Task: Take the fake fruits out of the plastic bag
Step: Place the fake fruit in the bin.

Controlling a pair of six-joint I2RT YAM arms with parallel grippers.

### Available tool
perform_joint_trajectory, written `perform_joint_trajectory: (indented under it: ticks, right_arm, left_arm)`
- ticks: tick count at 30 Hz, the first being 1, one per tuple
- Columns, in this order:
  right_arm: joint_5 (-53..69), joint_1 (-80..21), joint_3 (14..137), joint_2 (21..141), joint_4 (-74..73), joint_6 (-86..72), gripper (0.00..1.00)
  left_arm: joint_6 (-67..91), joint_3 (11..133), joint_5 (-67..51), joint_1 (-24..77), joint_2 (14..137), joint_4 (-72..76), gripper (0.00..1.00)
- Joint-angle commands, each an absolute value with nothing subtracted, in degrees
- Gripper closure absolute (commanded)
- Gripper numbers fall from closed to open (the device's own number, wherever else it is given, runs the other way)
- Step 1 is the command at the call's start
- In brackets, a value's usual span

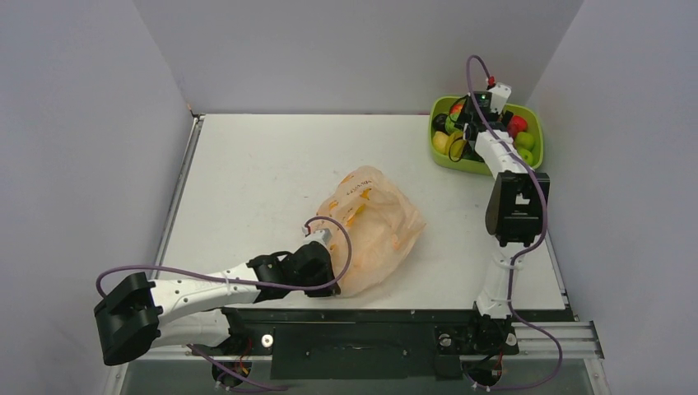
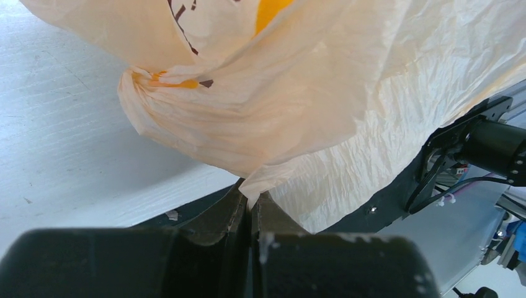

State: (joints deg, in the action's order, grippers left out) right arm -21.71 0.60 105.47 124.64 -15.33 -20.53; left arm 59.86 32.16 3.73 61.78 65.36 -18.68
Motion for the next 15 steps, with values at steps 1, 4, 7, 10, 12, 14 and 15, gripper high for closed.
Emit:
perform_joint_trajectory:
  ticks: [1, 4, 7, 10, 12, 14, 15]
  right_arm:
    - [-25.59, -1.75, 97.74, 113.90, -8.64, -21.41, 0.20]
    - [-26.40, -2.44, 93.55, 110.53, -8.49, -21.84, 0.21]
    - [-26.50, -3.01, 87.11, 106.09, -4.52, -22.16, 0.20]
    - [-24.56, -2.59, 90.49, 108.66, -4.34, -20.10, 0.20]
    - [-23.53, -1.82, 96.52, 112.73, -7.74, -19.63, 0.23]
    - [-23.87, -1.42, 101.24, 115.67, -12.18, -19.23, 0.25]
    - [-24.02, -1.52, 101.47, 115.89, -13.07, -19.06, 0.24]
  left_arm:
    - [62.24, 32.07, 3.06, 61.52, 63.10, -17.98, 1.00]
    - [63.54, 31.08, 2.66, 61.61, 61.94, -17.43, 1.00]
    - [65.04, 30.23, 2.56, 61.61, 60.37, -17.10, 1.00]
    - [65.95, 29.67, 2.46, 61.61, 59.33, -17.09, 1.00]
    - [66.44, 29.34, 2.57, 61.61, 58.84, -16.99, 1.00]
    - [66.82, 29.32, 2.86, 61.66, 58.83, -16.97, 1.00]
    - [67.03, 29.38, 2.88, 61.58, 59.03, -16.96, 1.00]
